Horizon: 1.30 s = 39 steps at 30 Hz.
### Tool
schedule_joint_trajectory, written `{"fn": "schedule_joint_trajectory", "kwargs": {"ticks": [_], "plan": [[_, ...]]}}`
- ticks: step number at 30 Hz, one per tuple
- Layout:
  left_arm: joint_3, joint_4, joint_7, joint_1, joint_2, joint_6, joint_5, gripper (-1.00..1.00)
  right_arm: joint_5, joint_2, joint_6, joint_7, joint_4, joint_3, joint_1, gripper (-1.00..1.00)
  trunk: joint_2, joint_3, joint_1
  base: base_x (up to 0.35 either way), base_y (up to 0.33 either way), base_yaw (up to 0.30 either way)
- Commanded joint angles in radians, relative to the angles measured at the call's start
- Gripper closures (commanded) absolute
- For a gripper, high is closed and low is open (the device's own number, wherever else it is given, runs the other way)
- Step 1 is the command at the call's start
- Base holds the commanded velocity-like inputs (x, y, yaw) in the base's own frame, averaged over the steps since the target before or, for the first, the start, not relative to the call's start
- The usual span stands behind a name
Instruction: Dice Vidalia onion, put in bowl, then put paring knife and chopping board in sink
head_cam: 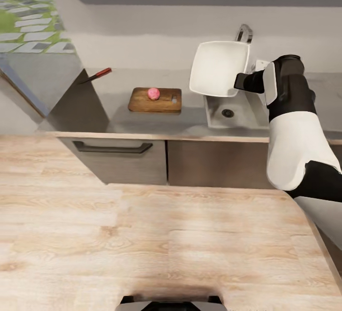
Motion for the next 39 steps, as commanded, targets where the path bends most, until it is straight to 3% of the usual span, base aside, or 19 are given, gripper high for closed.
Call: {"fn": "schedule_joint_trajectory", "kwargs": {"ticks": [1,16,32,39], "plan": [[-0.009,-0.002,0.004,0.001,0.001,-0.001,0.009,-1.0,0.007,0.002,0.004,0.005,-0.001,-0.005,-0.001,1.0,-0.002,0.0,0.0,-0.259,0.196,0.219],[-0.009,-0.002,0.004,0.001,0.001,-0.001,0.009,-1.0,-0.001,-0.002,0.013,0.006,-0.01,-0.008,-0.001,1.0,-0.002,0.012,0.0,-0.059,0.226,0.169],[-0.009,-0.001,0.002,0.001,0.001,-0.001,0.009,-1.0,-0.143,-0.018,0.033,0.007,-0.013,-0.016,-0.001,1.0,-0.002,0.013,0.0,0.0,0.276,0.005],[-0.009,-0.001,0.002,0.0,0.001,-0.001,0.009,-1.0,-0.151,-0.014,0.033,0.007,-0.012,-0.014,-0.001,1.0,-0.002,0.013,0.0,0.0,0.275,0.0]]}}
